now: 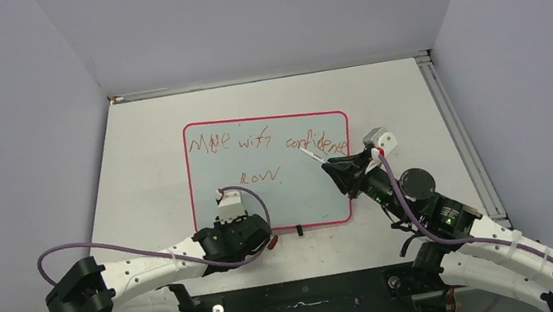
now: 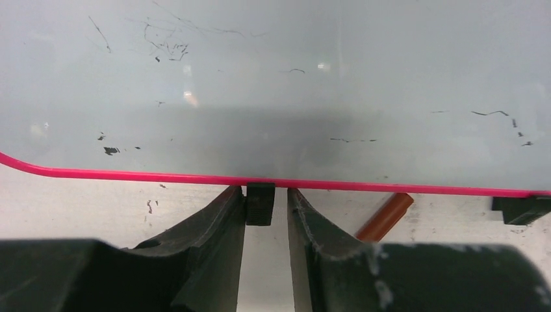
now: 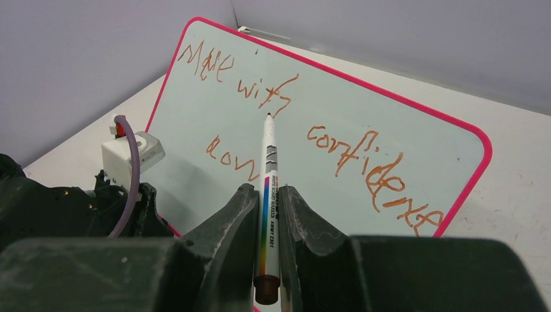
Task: Write a sentence on the whiteboard
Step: Move the whiteboard stand to the center of the board.
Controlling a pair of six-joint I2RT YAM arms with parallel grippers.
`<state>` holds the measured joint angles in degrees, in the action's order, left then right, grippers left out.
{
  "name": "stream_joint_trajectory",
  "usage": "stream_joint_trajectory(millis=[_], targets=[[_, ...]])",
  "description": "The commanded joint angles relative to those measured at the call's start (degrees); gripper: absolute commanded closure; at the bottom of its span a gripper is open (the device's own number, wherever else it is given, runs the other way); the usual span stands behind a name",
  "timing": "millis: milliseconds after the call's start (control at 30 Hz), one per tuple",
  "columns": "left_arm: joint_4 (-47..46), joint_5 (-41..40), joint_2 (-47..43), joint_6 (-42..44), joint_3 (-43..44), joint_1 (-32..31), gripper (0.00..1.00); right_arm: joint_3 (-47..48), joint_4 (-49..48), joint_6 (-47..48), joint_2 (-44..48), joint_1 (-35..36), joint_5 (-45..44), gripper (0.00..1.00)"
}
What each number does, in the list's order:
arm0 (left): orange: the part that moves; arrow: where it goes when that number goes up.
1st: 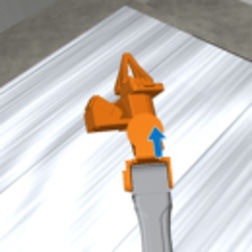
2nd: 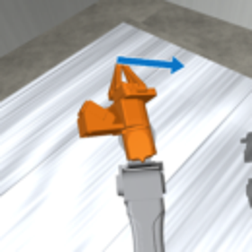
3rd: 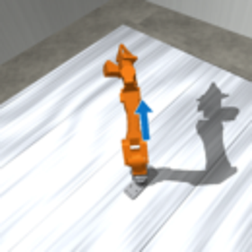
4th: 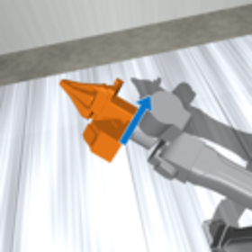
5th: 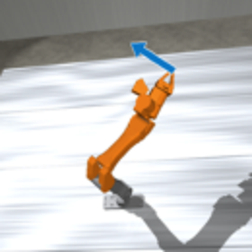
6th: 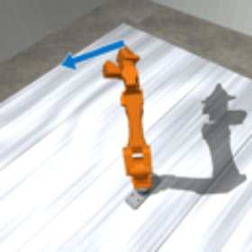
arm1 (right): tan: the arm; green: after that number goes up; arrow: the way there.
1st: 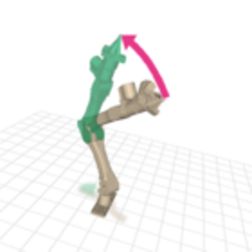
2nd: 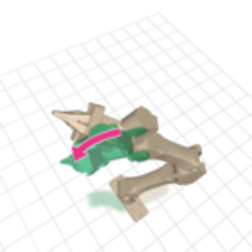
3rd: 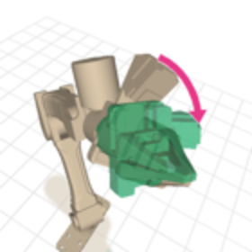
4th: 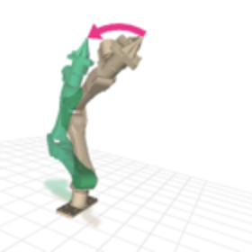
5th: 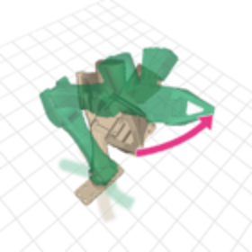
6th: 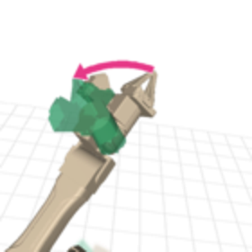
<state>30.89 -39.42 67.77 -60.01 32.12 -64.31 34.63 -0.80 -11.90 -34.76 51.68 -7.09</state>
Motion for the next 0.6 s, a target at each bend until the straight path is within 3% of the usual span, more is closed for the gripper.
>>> stream_joint_trajectory(millis=[0,467,567], targets=[[-3.18,-2.53,-2.06,0.11,3.39,0.42,0.71,-0.18,-3.50,-0.75,-0.55,-0.27,-0.40,0.93],[1.67,-0.47,-7.97,0.45,2.64,-0.72,0.57,-0.19,-3.92,-0.83,-0.55,-0.27,-0.23,0.93],[1.96,1.02,-9.65,4.20,2.80,-2.56,0.53,-0.09,-3.82,-0.76,-0.31,-0.27,-0.35,0.93]])
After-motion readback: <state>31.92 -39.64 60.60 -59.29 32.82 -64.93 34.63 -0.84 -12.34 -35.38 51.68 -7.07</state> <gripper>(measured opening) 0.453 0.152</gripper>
